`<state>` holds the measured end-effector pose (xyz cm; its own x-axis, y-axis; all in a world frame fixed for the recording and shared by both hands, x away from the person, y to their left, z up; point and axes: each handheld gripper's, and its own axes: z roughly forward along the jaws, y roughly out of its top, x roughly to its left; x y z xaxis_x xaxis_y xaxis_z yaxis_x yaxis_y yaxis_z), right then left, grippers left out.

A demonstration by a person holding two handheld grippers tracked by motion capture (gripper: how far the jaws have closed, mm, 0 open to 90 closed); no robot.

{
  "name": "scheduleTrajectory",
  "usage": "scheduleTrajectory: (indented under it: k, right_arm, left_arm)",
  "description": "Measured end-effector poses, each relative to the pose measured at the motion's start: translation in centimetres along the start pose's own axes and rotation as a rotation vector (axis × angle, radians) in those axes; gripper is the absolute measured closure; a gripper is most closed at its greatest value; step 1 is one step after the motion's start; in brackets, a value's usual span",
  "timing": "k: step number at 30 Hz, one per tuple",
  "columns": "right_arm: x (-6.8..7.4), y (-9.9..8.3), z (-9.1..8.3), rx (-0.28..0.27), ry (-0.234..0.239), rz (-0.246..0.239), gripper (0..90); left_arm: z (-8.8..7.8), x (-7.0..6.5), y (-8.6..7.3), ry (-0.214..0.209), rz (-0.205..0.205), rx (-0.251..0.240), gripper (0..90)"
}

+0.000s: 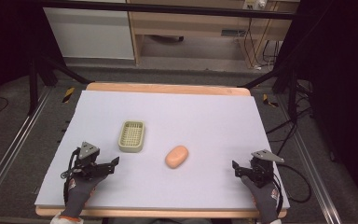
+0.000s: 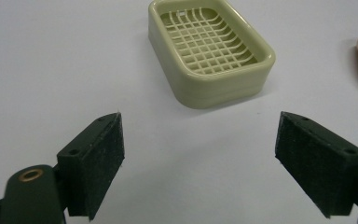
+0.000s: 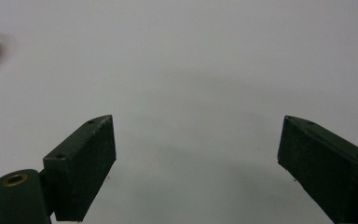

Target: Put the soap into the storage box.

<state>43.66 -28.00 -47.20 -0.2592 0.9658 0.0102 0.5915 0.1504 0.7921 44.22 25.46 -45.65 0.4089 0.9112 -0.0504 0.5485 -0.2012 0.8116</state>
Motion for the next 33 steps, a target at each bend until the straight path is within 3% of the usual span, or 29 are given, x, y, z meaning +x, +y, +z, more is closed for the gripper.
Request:
scheduleTrajectory:
  k: [6, 10, 19, 28, 33]
  right_arm:
    - [0.1, 0.0, 0.0, 0.004, 0.004, 0.008, 11.0]
    - [0.2, 0.0, 0.1, 0.011, -0.002, -0.002, 10.5]
    - [0.2, 0.0, 0.0, 0.018, -0.006, 0.002, 10.5]
    - [0.2, 0.0, -0.1, 0.01, -0.006, 0.003, 10.5]
    - [0.2, 0.0, -0.1, 0.002, -0.003, 0.008, 10.4]
  left_arm:
    - [-0.1, -0.7, 0.3, -0.021, 0.021, -0.004, 15.8]
    - [0.0, -1.1, 0.4, -0.009, 0.035, -0.005, 16.1]
    - [0.0, -1.9, 0.8, -0.049, 0.036, 0.0, 16.1]
    - [0.1, -2.9, 1.5, -0.05, 0.075, 0.009, 16.5]
    - [0.0, -3.2, 1.9, -0.059, 0.074, -0.005, 17.0]
